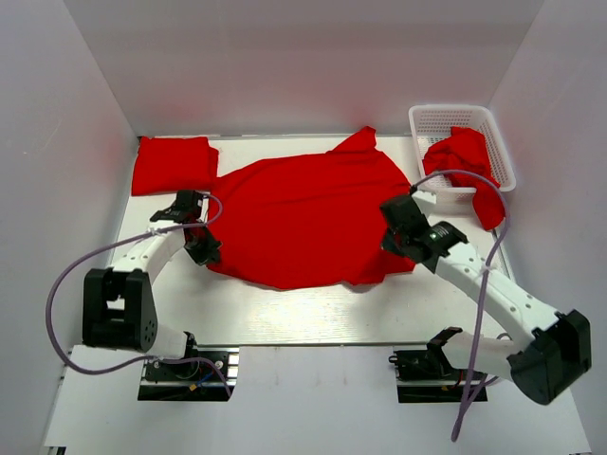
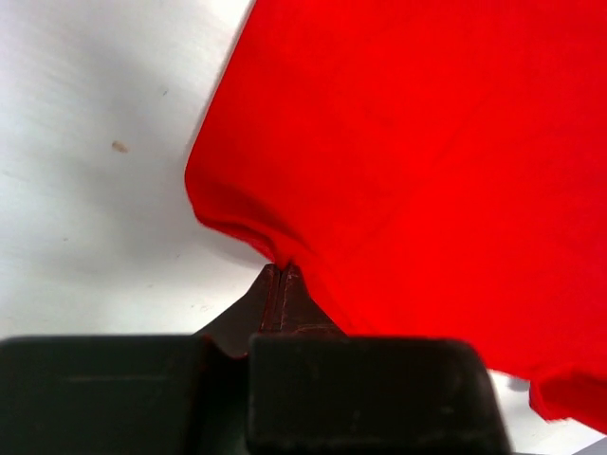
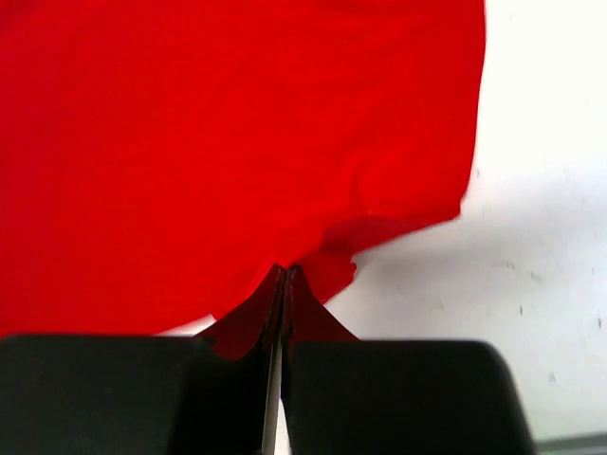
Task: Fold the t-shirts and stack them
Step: Grap the side of the flattened tshirt closest away from the robot with both arms, then fold the flattened tshirt in 1/3 of the way
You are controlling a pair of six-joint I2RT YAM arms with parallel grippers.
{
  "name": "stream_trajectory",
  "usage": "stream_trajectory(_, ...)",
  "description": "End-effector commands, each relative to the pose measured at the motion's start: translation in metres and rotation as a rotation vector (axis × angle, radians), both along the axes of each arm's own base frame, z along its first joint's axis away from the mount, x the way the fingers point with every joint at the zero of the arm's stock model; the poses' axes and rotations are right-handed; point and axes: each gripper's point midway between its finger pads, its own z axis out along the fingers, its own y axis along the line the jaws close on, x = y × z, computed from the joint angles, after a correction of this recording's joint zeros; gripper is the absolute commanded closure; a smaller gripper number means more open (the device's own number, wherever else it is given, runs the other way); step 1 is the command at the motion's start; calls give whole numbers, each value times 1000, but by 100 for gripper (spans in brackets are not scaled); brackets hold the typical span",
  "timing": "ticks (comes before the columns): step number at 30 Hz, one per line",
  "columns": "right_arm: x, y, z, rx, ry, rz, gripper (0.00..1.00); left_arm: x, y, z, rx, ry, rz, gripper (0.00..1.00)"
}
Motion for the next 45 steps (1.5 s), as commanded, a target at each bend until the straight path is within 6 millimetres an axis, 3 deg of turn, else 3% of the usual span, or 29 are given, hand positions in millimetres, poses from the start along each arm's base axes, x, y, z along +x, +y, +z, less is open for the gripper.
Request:
stream_trajectory(1,43,-5,30,-28,-144,-79,100,17,3,10,4,-21,48,100)
stream_trajectory(7,73,-6,31,-51,-162,-91,100,18,13,9,53,8,133,100)
stream_trajectory(16,111,-9,36,-48,-164,-78,100,42,34,40,121,-99,280,100)
stream_trajectory(22,127,-2,35,-34,-140,-30,100,61,38,48,120,-162,297,100)
stream_trajectory(36,175,-3,36,-78,-187,46,100,87,43,40,126,-201,326,100)
stream_trajectory(45,195,-2,33,-108,-180,92,100,93,39,19,123,-145,305,100)
